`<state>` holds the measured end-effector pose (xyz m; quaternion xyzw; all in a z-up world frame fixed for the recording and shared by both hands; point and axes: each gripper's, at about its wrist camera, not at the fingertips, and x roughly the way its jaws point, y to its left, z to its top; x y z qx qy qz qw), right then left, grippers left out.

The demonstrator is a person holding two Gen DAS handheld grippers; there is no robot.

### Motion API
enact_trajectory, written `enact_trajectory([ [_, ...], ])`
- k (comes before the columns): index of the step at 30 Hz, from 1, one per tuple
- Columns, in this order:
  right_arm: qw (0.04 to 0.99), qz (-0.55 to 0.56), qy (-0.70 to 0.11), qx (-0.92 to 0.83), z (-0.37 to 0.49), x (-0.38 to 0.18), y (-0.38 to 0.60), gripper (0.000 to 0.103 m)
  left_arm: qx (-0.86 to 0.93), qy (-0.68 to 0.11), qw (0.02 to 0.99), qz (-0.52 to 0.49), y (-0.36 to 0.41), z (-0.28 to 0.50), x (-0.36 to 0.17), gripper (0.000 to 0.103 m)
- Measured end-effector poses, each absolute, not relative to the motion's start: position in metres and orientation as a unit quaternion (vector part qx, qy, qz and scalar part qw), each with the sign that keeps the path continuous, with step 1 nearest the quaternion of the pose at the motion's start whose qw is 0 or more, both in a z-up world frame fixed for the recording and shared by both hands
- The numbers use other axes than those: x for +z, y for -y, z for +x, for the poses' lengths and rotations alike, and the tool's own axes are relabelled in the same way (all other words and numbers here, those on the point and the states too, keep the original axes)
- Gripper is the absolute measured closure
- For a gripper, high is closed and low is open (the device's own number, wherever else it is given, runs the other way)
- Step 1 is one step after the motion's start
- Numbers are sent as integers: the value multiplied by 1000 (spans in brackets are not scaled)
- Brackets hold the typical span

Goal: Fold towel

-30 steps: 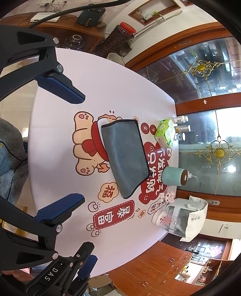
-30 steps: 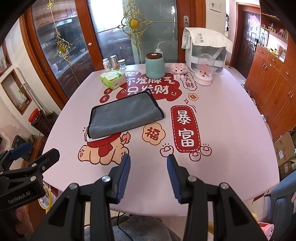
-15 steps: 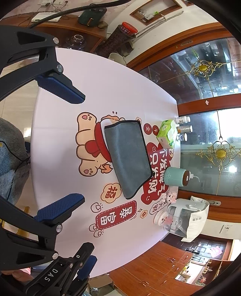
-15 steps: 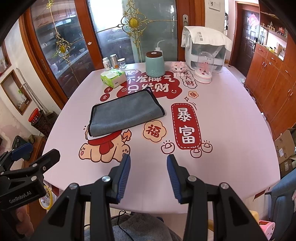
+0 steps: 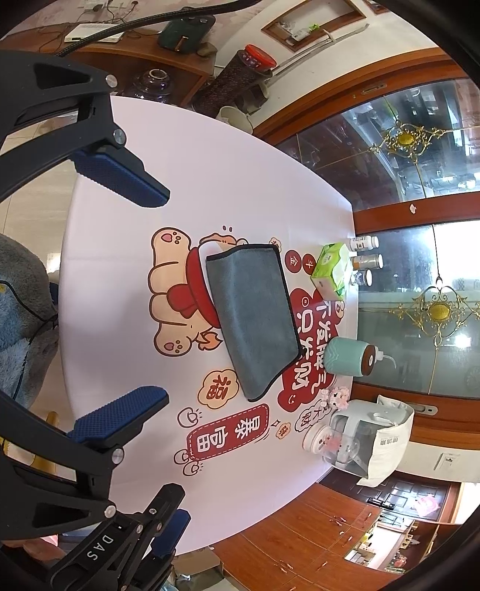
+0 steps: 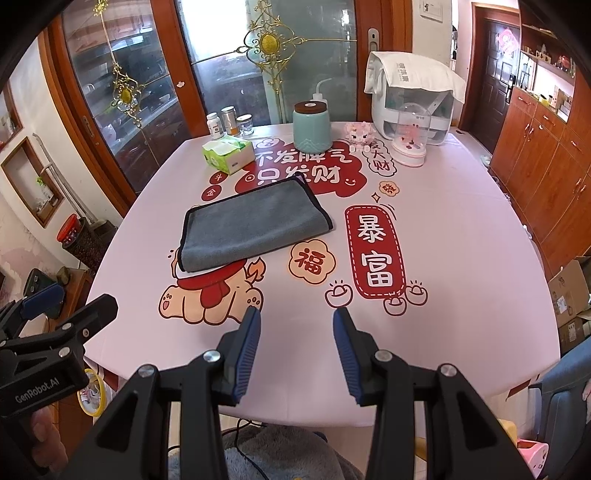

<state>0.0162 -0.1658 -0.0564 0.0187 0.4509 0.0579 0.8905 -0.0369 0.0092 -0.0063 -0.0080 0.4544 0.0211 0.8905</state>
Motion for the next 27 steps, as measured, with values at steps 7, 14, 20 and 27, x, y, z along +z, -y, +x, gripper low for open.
enact_trajectory([
  [7,890,19,-453,56,18,-56,164,62,19,-454,891,-8,-12,-35,-6,6],
  [14,889,21,-454,55,21,-56,164,62,19,-456,890,-7,-12,-33,-4,6],
  [20,889,26,-454,52,24,-58,165,62,19,-457,889,-6,-12,-33,-5,6],
  [27,886,31,-461,52,26,-65,166,62,18,-460,888,-3,-12,-32,-7,6],
])
